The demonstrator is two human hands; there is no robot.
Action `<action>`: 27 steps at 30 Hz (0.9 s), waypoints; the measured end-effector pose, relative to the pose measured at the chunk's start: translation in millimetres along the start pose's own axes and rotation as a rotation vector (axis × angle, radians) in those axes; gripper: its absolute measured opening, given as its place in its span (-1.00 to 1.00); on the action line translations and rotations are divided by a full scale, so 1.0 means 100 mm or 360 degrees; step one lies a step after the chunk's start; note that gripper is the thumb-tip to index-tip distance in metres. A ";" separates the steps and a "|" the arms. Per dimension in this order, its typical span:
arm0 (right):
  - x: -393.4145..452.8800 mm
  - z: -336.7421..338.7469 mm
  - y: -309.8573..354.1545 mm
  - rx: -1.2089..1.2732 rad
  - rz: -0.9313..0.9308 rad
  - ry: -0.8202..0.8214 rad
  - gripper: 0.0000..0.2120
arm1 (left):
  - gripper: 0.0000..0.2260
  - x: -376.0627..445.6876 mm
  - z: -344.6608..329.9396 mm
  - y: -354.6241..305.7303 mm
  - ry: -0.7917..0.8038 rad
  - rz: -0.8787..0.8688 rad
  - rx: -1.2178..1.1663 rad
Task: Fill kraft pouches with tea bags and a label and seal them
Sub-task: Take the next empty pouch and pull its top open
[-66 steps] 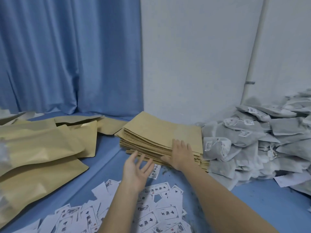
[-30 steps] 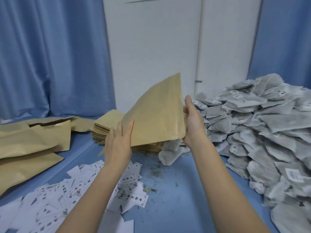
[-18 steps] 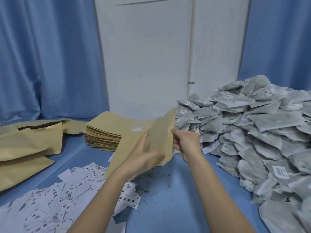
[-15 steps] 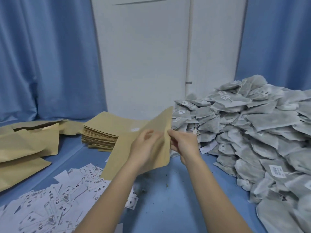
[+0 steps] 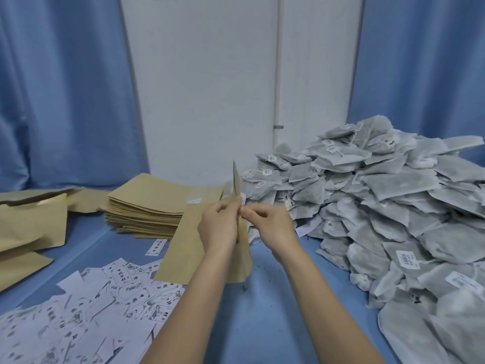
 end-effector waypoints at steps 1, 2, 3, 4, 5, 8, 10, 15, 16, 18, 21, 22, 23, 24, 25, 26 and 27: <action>-0.01 0.00 -0.01 0.0041 -0.0029 0.0004 -0.88 | -0.82 -0.01 -0.01 0.02 0.0002 0.0046 -0.0084; -0.01 0.01 -0.03 0.0100 -0.0057 -0.0018 -0.89 | -0.81 -0.01 -0.03 0.05 0.0018 0.0093 -0.0176; -0.02 0.03 -0.05 0.0153 -0.0093 -0.0055 -0.88 | -0.79 -0.02 -0.05 0.07 0.0042 0.0124 -0.0246; -0.03 0.06 -0.07 0.0166 -0.0115 -0.0102 -0.85 | -0.76 -0.03 -0.07 0.08 0.0048 0.0118 -0.0266; -0.04 0.09 -0.08 0.0106 -0.0102 -0.0161 -0.81 | -0.74 -0.04 -0.08 0.06 0.0023 0.0058 -0.0193; -0.12 0.14 -0.03 -0.0213 0.0064 -0.0293 -0.84 | -0.67 -0.14 -0.11 -0.04 -0.0127 -0.0294 0.0312; -0.17 0.15 0.02 -0.0368 0.0118 -0.0262 -0.86 | -0.71 -0.21 -0.18 -0.06 -0.0159 -0.0441 0.0487; -0.22 0.31 -0.04 -0.0468 0.0028 -0.0133 -0.81 | -0.68 -0.36 -0.37 0.01 -0.0116 -0.0592 0.0533; -0.23 0.37 -0.07 -0.0427 0.0007 -0.0160 -0.82 | -0.70 -0.39 -0.41 0.02 -0.0102 -0.0602 0.0528; -0.26 0.47 -0.13 -0.0408 -0.0007 -0.0251 -0.80 | -0.72 -0.42 -0.52 0.03 -0.0073 -0.0624 0.0520; -0.32 0.59 -0.14 -0.0672 0.0134 -0.0447 -0.64 | -0.75 -0.46 -0.68 0.06 -0.0040 -0.0614 0.0520; -0.34 0.62 -0.14 -0.0707 0.0170 -0.0511 -0.59 | -0.75 -0.47 -0.72 0.06 -0.0051 -0.0612 0.0518; -0.35 0.65 -0.16 -0.0697 0.0186 -0.0560 -0.60 | -0.75 -0.48 -0.76 0.06 -0.0067 -0.0609 0.0521; -0.36 0.69 -0.18 -0.0647 0.0180 -0.0596 -0.62 | -0.75 -0.48 -0.79 0.06 -0.0087 -0.0602 0.0525; -0.35 0.72 -0.20 -0.0589 0.0166 -0.0625 -0.65 | -0.74 -0.48 -0.81 0.06 -0.0111 -0.0590 0.0526; -0.35 0.74 -0.23 -0.0541 0.0155 -0.0645 -0.66 | -0.74 -0.47 -0.82 0.06 -0.0137 -0.0578 0.0524; -0.34 0.76 -0.25 -0.0507 0.0146 -0.0654 -0.65 | -0.75 -0.47 -0.83 0.05 -0.0158 -0.0571 0.0525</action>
Point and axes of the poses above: each hand's wrist, its own x-axis towards the middle knuckle, its own z-axis out of the back of the hand, y = z × x, the point moved 6 cm from there along x, towards the middle knuckle, and after that the axes turned 15 degrees about x, right-handed, at the moved point
